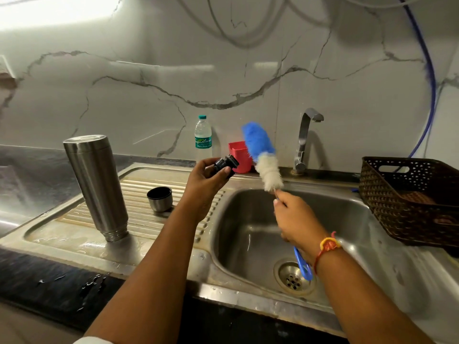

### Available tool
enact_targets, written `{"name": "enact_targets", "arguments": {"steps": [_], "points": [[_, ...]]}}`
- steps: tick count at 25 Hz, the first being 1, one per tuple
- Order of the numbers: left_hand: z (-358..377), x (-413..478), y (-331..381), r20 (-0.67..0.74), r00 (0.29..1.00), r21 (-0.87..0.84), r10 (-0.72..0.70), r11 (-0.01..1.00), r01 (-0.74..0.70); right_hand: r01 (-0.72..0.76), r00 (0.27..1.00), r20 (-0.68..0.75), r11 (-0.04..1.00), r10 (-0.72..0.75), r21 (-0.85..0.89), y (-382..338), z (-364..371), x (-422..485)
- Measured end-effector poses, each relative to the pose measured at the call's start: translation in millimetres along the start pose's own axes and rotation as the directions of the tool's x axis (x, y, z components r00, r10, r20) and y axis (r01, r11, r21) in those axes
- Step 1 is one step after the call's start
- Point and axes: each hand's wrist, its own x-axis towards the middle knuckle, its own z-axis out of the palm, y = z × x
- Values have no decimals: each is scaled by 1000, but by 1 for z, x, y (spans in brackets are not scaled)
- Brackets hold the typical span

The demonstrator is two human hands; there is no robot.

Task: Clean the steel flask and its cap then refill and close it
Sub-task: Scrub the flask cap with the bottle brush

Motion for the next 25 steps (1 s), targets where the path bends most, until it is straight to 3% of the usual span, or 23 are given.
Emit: {"name": "enact_targets", "arguments": {"steps": [2, 4, 11, 17, 20, 23, 25], "points": [[0, 2, 2, -13, 999, -130, -36, 991, 34, -195, 979, 128, 893, 156, 405, -6, -1, -6], [0, 2, 2, -2, 998, -187, -58, 981, 57, -296, 947, 274, 776, 165, 557, -13, -4, -16], [17, -9, 2, 159, 983, -184, -91, 976, 120, -466, 860, 501, 553, 98, 691, -18, -12, -15], [17, -14, 6, 202, 973, -194, -115, 969, 155, -494, 841, 538, 468, 45, 733, -16, -14, -15], [16, -15, 9, 252, 959, -167, -130, 970, 175, -424, 890, 446, 543, 99, 725, -11, -12, -8], [15, -15, 12, 286, 946, -161, -152, 966, 203, -193, 980, 146, 843, 138, 502, -6, -9, -2], [16, -14, 13, 232, 954, -223, -189, 944, 241, -85, 996, 44, 934, 74, 348, -6, -9, -2]]}}
